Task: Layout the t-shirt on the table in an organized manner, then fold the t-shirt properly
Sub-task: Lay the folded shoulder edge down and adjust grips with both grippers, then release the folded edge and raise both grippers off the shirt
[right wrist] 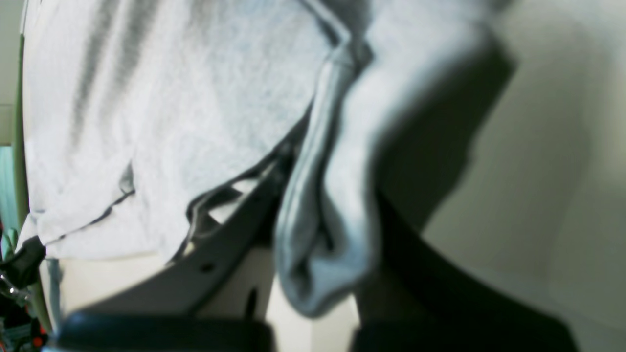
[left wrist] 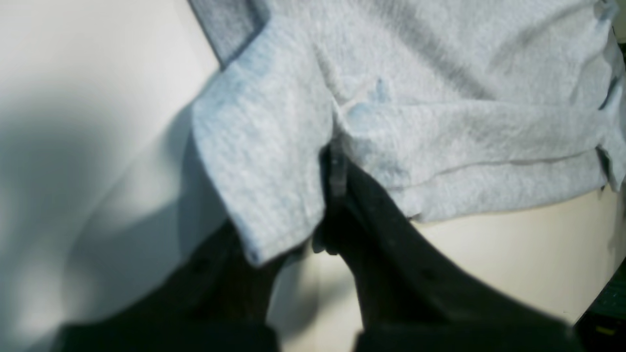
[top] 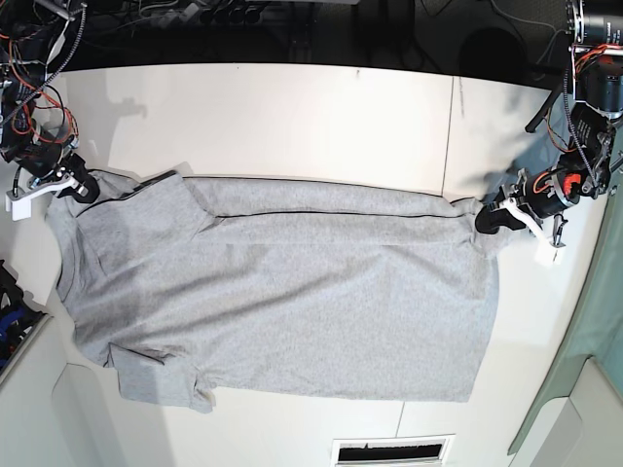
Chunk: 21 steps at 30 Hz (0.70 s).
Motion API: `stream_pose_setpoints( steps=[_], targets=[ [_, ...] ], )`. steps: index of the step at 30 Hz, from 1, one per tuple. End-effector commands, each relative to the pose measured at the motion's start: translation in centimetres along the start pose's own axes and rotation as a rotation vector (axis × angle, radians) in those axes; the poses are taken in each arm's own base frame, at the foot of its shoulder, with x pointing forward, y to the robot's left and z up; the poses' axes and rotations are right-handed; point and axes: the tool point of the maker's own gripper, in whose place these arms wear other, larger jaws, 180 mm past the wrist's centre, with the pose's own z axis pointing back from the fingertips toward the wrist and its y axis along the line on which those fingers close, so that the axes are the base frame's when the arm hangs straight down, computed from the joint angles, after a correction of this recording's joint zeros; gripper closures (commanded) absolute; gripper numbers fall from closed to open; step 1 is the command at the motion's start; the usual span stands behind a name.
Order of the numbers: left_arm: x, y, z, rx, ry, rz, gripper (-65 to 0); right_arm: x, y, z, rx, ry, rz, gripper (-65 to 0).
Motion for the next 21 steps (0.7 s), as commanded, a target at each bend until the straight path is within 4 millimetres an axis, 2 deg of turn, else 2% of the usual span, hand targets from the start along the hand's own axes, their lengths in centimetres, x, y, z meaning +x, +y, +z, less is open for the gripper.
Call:
stream_pose_setpoints(
  steps=[1, 7, 11, 17, 21],
  targets=[
    [0.8, 0.8, 1.0, 0.021, 0.017, -0.038, 0.0, 1.9, -0.1, 0.8, 0.003, -0.023, 0.026, 0.0],
    [0.0, 0.3, 3.1, -0.023, 0.083, -0.024, 0.0, 0.6, -2.1, 2.6, -0.034, 0.069, 0.038, 0.0],
    [-2.2, 0.0, 4.5, -0.021, 0.122, -0.063, 0.0, -0.1, -3.6, 4.3, -0.039, 0.071, 0.013, 0.0],
    [-5.4, -1.5, 5.8, -0.048, 0.169, -0.106, 0.0, -1.9, -5.8, 6.4, -0.069, 0.113, -0.003, 0.0],
    [-6.4, -2.0, 6.6, -0.051, 0.174, -0.114, 0.0, -3.3, -6.7, 7.4, -0.085, 0.143, -0.016, 0.0]
  ],
)
